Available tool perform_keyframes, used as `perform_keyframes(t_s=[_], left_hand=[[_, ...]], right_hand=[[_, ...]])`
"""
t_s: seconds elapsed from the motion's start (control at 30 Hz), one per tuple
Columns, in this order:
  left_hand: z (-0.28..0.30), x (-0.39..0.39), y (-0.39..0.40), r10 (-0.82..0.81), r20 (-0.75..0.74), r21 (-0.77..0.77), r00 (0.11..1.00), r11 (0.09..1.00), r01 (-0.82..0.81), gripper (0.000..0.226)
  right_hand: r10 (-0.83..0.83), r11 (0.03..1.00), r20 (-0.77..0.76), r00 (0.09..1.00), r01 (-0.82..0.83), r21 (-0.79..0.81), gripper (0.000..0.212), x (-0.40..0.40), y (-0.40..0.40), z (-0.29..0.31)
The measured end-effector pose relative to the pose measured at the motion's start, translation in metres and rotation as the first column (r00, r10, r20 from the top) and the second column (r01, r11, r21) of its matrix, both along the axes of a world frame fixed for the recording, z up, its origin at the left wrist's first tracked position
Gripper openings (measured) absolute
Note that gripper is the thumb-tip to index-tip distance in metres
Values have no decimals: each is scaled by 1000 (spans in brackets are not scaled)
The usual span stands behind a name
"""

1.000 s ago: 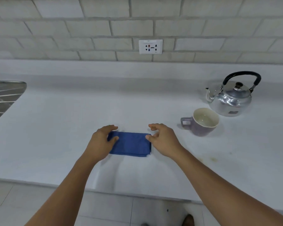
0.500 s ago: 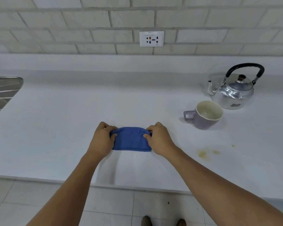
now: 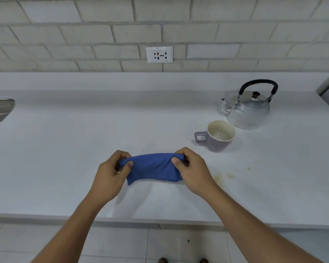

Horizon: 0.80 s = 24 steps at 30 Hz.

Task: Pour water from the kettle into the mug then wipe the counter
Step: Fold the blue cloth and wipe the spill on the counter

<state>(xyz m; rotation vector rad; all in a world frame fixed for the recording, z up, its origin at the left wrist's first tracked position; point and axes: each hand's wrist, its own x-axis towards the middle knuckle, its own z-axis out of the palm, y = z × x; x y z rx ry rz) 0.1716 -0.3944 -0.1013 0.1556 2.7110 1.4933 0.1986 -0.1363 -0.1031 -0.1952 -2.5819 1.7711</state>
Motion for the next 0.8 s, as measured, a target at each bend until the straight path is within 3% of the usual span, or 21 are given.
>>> perform_keyframes(t_s=[0.2, 0.37, 0.53, 0.63, 0.8], left_hand=[[4, 27, 69, -90, 50, 93, 995, 992, 85, 24], [-11, 48, 133, -156, 104, 111, 982, 983, 144, 24], [-29, 65, 191, -306, 141, 148, 942, 947, 285, 21], [-38, 69, 217, -402, 141, 105, 905, 915, 390, 16], [-50, 59, 227, -490, 43, -123, 871, 862, 491, 17]], right_hand=[[-109, 993, 8, 994, 109, -38, 13, 40, 66, 8], [-161, 985, 87, 983, 155, 70, 30, 71, 129, 3], [-239, 961, 161, 958, 210, 178, 32, 90, 185, -2], [-262, 953, 209, 942, 219, 208, 32, 92, 211, -5], [-236, 959, 283, 930, 176, 221, 31, 86, 229, -19]])
